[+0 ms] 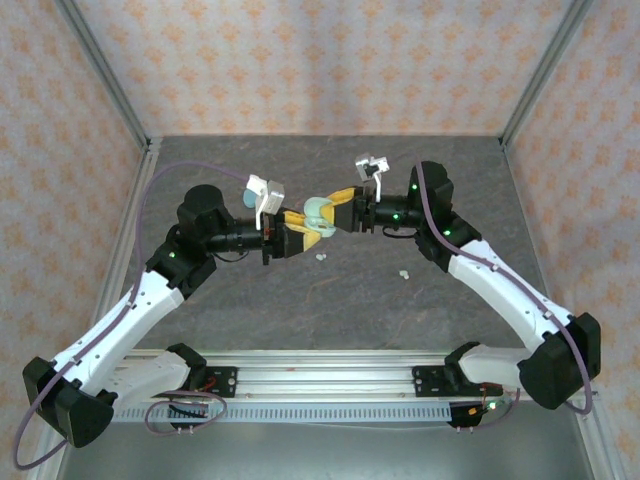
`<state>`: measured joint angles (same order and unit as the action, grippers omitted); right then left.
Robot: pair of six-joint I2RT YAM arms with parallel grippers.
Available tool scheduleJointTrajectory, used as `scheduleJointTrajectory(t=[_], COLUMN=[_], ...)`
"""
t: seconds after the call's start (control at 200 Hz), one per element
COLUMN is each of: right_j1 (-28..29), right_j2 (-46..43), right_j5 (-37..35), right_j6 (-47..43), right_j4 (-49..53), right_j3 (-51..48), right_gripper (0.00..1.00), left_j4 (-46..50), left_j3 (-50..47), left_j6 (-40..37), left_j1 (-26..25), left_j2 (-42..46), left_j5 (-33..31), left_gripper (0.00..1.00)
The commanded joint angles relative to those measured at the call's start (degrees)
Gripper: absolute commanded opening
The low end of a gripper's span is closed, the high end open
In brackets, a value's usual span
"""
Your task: Insert wireless bluetooth earbuds into charging case
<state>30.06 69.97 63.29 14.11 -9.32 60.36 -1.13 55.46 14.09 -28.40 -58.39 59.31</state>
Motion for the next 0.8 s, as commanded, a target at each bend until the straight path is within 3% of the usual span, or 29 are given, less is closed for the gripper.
scheduleJointTrajectory(t=[0.0,0.11,0.345,0.55,0.796], right_j1=[-0.1,0.3,4.1,4.7,5.2], right_j2=[-1.8,-1.9,-5.2,-5.7,-6.3], right_j5=[-0.2,-0.4,-7.0,-9.0,-12.4], right_j6=[-4.0,-9.8,-23.9,-26.0,-27.8], right_j4=[1.4,6.4,17.0,17.8,18.6], right_j3=[2.7,4.7,8.6,9.0,9.1], right_gripper=[0.32,0.2,0.07,0.01,0.0], left_j4=[-1.8,-0.5,0.5,-0.6,-0.6], left_j3=[1.9,1.8,1.8,0.8,-0.2], left_j6=[-0.9,-2.7,-4.3,-4.8,-5.6], left_j1=[-0.4,-0.4,-0.4,-0.4,-0.5], left_j2=[0.6,1.0,1.8,2.7,4.3], left_j5=[1.1,0.3,-1.8,-3.1,-5.8], left_gripper=[0.03,0.05,0.23,0.37,0.69])
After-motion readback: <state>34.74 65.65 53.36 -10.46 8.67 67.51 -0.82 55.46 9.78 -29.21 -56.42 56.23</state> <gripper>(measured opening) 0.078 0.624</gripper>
